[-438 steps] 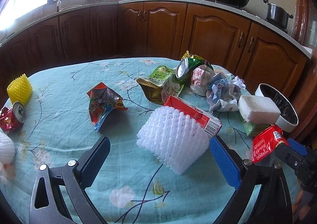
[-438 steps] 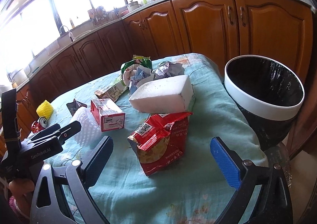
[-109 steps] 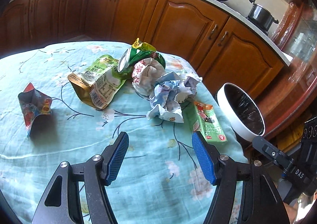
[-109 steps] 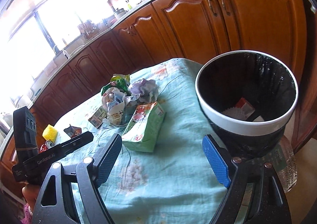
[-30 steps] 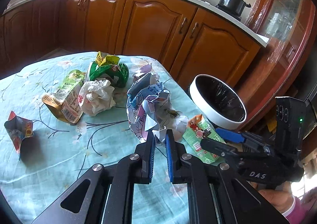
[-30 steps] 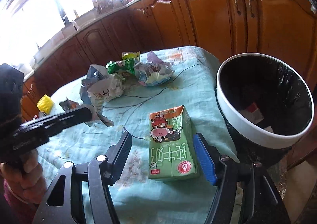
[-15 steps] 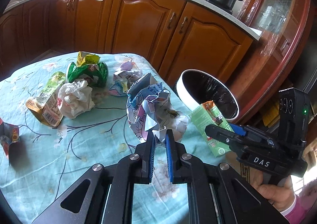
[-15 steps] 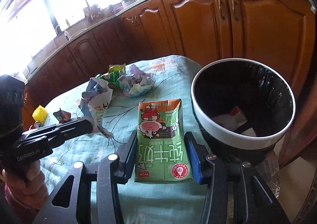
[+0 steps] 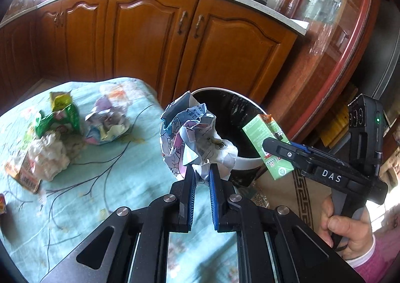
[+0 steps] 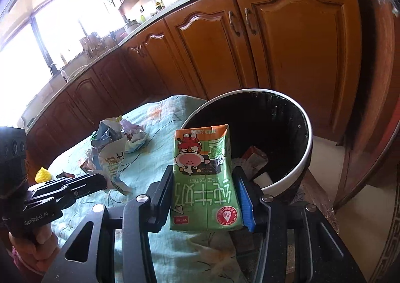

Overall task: Collect trash
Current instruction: 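Carry the crumpled paper and green carton over the bin and release both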

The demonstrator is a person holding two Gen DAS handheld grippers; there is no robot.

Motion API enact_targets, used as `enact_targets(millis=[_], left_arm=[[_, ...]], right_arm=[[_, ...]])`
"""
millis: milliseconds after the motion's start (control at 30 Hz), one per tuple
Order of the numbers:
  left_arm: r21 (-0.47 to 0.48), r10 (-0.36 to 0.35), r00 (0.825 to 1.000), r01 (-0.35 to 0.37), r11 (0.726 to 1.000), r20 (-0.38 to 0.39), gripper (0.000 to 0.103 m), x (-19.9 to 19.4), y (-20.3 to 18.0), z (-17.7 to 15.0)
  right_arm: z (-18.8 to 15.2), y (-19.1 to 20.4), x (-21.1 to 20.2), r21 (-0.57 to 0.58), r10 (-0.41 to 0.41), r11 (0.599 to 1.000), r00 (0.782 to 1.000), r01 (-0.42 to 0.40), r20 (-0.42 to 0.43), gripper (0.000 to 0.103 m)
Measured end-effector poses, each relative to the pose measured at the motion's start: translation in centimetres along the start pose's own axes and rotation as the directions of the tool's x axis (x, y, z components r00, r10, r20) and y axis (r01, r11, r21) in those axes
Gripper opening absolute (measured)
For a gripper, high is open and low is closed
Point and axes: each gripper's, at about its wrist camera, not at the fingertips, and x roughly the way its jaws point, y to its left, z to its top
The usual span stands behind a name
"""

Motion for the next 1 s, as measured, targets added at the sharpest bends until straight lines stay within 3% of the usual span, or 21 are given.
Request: enact_targets(millis=[667, 1000], left_arm=[[0.064, -0.019, 0.995, 0.025, 0.998, -0.099, 0.009, 9.4, -2.7, 6.1], [0.062, -0.013, 0.991, 0.021, 0.998, -0.131, 0.011, 12.5, -3.1, 7.3]], right_arm=[[4.3, -4.5, 2.9, 0.035, -0.054, 0.998, 0.999, 0.054, -0.007, 0.047], [5.4, -6.3, 4.3, 0.053, -0.074, 0.996, 0.997, 0.075, -0.023, 0.047]])
